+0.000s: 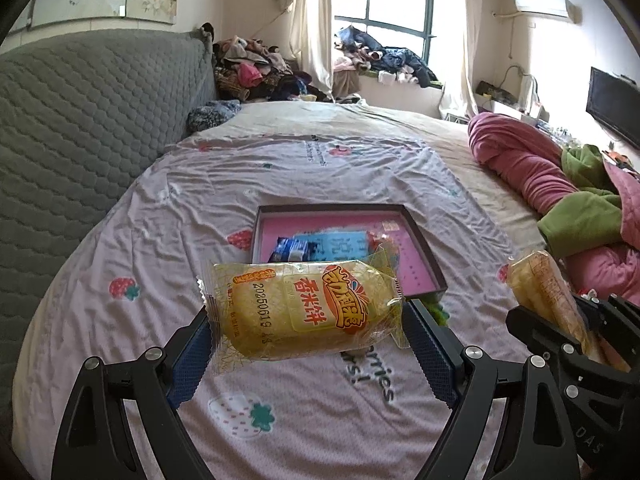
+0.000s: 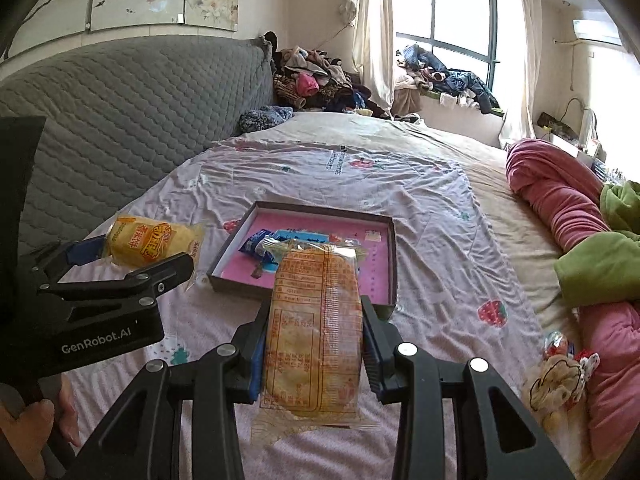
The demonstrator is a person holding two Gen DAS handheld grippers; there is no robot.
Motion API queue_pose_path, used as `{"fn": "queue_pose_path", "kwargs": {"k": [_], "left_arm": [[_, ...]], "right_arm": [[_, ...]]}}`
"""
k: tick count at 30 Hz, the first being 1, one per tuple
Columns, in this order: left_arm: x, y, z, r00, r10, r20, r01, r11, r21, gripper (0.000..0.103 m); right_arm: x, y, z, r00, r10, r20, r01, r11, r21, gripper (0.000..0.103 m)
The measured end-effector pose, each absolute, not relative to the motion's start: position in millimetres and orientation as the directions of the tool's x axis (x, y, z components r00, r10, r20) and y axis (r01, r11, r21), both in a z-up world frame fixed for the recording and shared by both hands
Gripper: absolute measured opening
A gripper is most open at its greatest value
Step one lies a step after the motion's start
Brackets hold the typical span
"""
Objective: Organize objects
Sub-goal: 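Lift both packets off the bed with both tools, then carry both packets over the pink tray with both tools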
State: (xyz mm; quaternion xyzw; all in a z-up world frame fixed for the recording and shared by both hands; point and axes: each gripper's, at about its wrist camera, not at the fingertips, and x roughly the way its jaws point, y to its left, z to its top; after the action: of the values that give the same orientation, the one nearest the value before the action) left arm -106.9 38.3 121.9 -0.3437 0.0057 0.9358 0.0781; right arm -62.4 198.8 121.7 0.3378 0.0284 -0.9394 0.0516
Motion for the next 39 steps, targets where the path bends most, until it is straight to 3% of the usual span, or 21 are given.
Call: {"fn": "queue_pose_path", "kwargs": {"k": [39], "left_arm": [[-223,70,111,-0.77,0.12,-0.627,-0.13,-0.991,-0.031,0.09]], "right_arm": [[-166,233,132,-0.826,-0.077,-0.558,0.113,-0.993,-0.03,0.039]]}}
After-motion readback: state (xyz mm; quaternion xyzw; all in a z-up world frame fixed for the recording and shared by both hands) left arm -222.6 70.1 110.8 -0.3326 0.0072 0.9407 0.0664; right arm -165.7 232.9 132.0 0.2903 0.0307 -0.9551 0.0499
